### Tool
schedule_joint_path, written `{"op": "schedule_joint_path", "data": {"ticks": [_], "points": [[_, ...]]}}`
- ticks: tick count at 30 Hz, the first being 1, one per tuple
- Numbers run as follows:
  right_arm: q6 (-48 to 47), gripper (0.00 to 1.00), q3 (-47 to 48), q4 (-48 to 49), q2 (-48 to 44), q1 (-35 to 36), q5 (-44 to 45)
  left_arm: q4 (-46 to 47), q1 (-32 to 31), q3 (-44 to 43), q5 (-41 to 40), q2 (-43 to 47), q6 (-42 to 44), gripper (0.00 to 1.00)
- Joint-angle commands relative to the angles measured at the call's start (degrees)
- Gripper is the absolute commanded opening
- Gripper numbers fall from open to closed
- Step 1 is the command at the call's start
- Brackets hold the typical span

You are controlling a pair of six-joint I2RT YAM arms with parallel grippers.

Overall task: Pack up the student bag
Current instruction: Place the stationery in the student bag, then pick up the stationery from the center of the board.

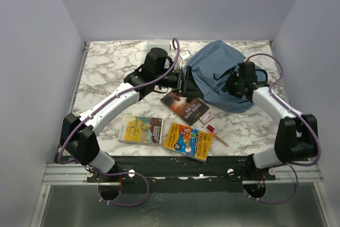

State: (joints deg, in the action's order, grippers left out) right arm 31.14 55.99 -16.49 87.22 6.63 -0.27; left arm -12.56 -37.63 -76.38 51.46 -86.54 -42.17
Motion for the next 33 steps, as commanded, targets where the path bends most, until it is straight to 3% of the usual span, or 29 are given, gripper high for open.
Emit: {"op": "schedule_joint_path", "data": {"ticks": [1, 3, 8, 12, 33], "points": [[-2.4, 0.64, -2.39, -18.04, -12.3, 9.19, 3.68, 0.32, -0.37, -1.12, 1.23, 1.2, 0.69, 0.77], [-1.61, 0.7, -2.02, -22.72, -14.28, 13.35, 3.7, 0.34, -0.38, -1.05, 1.03, 1.16, 0.69, 0.77], [2.53, 0.71, -2.15, -30.38, -10.37, 26.6, 3.98, 0.37, -0.56, -0.88, 0.43, 1.81, 1.11, 0.77], [3.28, 0.7, -1.86, -32.52, -4.94, 33.87, 9.78, 0.44, -0.53, -0.94, 1.21, 1.91, 0.66, 0.78], [0.62, 0.46, -2.53, -25.15, 5.03, 34.12, 13.8, 2.18, -0.54, -0.53, 2.76, 1.28, -0.54, 0.78]]}}
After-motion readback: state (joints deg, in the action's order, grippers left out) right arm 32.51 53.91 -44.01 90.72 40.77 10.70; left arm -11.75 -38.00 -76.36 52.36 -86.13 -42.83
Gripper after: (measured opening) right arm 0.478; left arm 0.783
